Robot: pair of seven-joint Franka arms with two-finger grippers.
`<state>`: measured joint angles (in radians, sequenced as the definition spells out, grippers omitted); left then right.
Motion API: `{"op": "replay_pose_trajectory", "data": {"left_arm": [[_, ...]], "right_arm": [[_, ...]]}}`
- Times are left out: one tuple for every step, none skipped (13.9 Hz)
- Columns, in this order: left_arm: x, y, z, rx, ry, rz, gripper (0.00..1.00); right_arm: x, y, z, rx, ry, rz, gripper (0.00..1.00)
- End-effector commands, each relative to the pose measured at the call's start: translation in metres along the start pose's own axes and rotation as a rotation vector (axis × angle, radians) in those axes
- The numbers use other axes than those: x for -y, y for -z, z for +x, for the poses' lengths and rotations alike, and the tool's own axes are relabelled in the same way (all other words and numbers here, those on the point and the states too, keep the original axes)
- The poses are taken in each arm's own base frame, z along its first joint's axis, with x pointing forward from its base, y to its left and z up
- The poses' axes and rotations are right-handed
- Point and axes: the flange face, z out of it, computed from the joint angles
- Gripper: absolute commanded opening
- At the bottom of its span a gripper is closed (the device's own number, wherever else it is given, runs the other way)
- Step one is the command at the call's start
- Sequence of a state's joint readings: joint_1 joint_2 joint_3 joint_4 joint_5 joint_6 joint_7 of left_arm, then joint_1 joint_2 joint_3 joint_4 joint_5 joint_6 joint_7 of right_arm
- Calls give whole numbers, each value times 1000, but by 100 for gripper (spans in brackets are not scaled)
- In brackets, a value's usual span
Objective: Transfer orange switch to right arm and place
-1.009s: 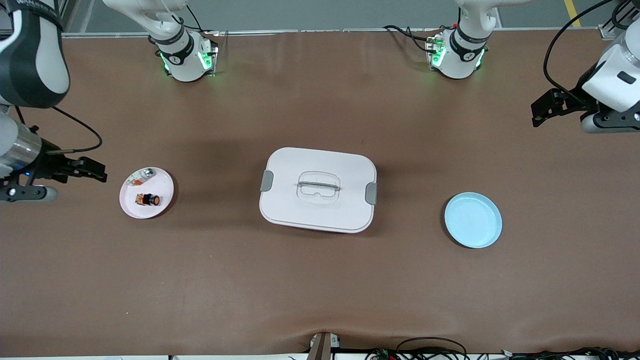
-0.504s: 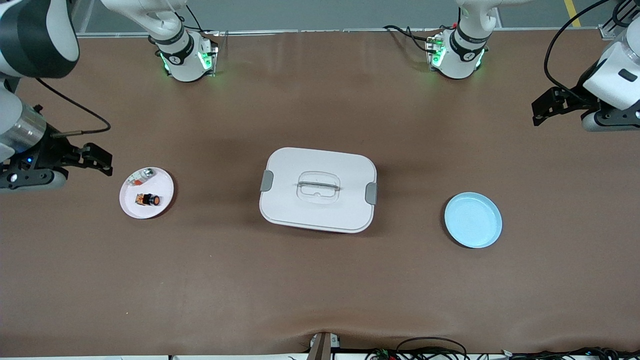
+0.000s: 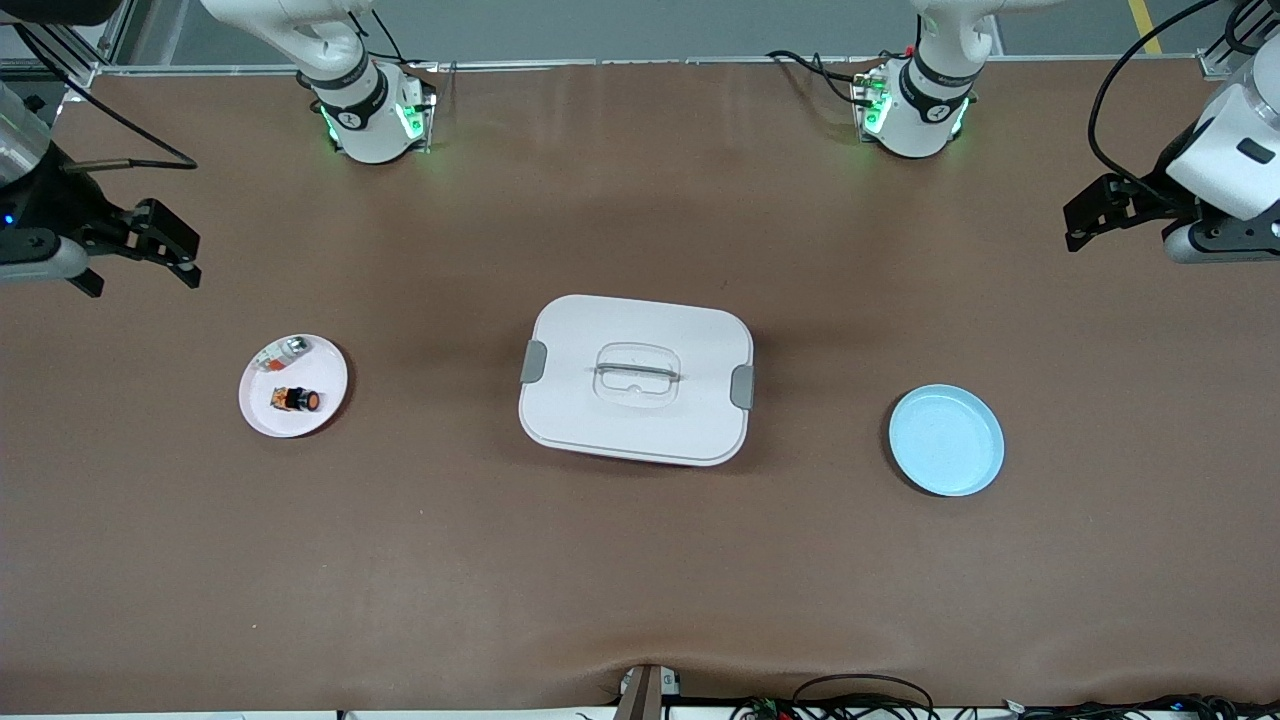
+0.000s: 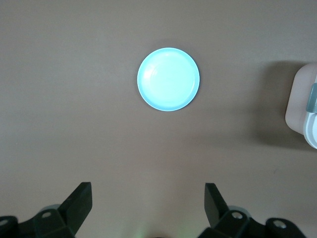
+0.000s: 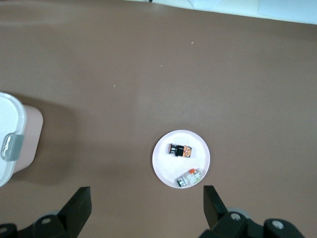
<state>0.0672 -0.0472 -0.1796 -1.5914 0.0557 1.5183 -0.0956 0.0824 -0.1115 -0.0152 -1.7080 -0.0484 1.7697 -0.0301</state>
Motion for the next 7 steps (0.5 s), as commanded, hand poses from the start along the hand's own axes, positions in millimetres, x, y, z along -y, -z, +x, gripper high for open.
{"op": "replay_pose_trajectory", "data": {"left_arm": [[6,4,-4,-7,-10,-15,100],[6,4,-4,-7,-9,-13,100],[6,5,-4,-8,-9,-13,100],[6,5,-4,-8,-9,-13,100],[6,5,-4,-8,-9,-14,100],[6,6,-5,-8,-9,-14,100],[6,8,-7,-11,-8,-14,100]], "right_arm": [[-27,5,-48,-17,-68,-22,100],[-44,13,-52,6,-103,-25,100],[-58,12,-54,15,-134,-24,100],[-67,10,-55,21,-155,-24,100],[-71,11,-55,17,-161,-25,100],[-73,10,-55,17,-164,-26,100],[-70,6,-51,19,-157,-25,100]]}}
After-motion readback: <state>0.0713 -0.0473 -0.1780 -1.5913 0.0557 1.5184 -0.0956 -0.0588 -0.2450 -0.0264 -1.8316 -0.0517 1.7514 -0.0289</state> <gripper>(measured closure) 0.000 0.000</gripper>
